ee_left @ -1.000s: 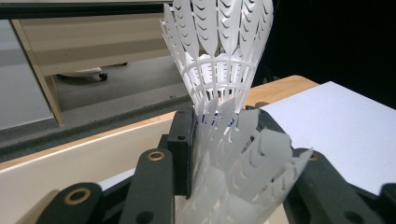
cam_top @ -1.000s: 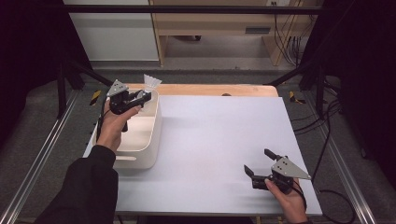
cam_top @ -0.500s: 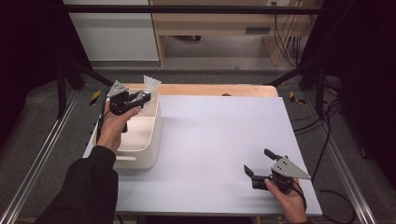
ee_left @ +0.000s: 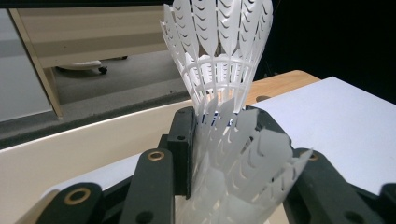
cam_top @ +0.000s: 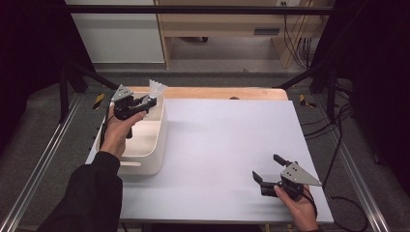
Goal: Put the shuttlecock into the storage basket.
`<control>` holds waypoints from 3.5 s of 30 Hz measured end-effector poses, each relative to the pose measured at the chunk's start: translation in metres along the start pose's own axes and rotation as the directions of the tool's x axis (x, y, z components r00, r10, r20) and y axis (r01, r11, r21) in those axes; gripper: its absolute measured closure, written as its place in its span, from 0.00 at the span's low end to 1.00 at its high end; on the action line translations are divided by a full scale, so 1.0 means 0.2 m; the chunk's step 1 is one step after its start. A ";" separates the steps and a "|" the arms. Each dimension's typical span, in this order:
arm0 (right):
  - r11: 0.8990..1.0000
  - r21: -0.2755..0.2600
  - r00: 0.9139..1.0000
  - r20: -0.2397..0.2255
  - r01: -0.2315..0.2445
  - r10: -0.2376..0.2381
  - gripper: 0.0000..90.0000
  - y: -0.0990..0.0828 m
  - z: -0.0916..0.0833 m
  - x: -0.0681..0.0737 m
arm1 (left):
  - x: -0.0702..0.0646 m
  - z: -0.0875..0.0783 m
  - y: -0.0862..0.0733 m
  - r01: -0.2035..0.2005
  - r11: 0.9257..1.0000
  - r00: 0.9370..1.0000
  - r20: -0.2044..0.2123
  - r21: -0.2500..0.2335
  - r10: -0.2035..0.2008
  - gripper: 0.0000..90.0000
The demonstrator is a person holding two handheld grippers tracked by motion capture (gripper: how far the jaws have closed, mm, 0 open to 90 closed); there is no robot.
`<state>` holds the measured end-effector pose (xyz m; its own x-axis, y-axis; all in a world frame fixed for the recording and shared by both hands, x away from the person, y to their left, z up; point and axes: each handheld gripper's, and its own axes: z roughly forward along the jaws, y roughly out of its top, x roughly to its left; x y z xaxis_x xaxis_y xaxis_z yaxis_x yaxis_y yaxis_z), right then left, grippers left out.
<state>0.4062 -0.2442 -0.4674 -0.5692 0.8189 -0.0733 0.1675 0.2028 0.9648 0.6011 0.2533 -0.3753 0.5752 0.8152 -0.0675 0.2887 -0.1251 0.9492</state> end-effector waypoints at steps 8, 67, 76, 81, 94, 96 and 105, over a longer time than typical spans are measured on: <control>1.000 0.000 1.000 0.001 -0.001 0.001 0.06 0.00 0.00 0.00 | 0.00 0.00 -0.01 -0.007 1.000 1.000 0.001 0.003 0.007 0.72; 1.000 0.003 1.000 0.000 -0.002 0.002 0.06 0.00 0.00 0.00 | -0.01 0.05 -0.07 -0.023 0.995 0.999 0.040 0.093 0.020 0.70; 1.000 0.005 1.000 -0.003 -0.001 0.001 0.06 0.00 0.00 0.00 | 0.00 0.07 -0.07 0.000 0.998 1.000 0.025 0.070 -0.002 0.69; 1.000 0.007 1.000 -0.006 -0.001 0.001 0.06 0.00 0.00 0.00 | 0.00 0.07 -0.07 -0.001 0.998 1.000 0.019 0.065 -0.001 0.69; 1.000 0.005 1.000 -0.005 -0.004 0.004 0.06 0.00 0.00 0.00 | -0.01 0.09 -0.06 -0.016 0.999 1.000 0.019 0.049 0.015 0.69; 1.000 0.006 1.000 -0.006 -0.004 0.004 0.06 0.00 0.00 0.00 | 0.00 0.09 -0.06 -0.008 0.999 1.000 0.016 0.047 0.007 0.69; 1.000 0.010 1.000 -0.010 -0.003 0.003 0.06 -0.01 0.00 0.00 | -0.01 0.09 -0.07 -0.003 0.998 1.000 0.016 0.059 0.002 0.68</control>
<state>0.4066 -0.2438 -0.4687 -0.5768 0.8141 -0.0681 0.1768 0.2058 0.9625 0.6107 0.2436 -0.3941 0.5880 0.8058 -0.0701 0.3313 -0.1609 0.9297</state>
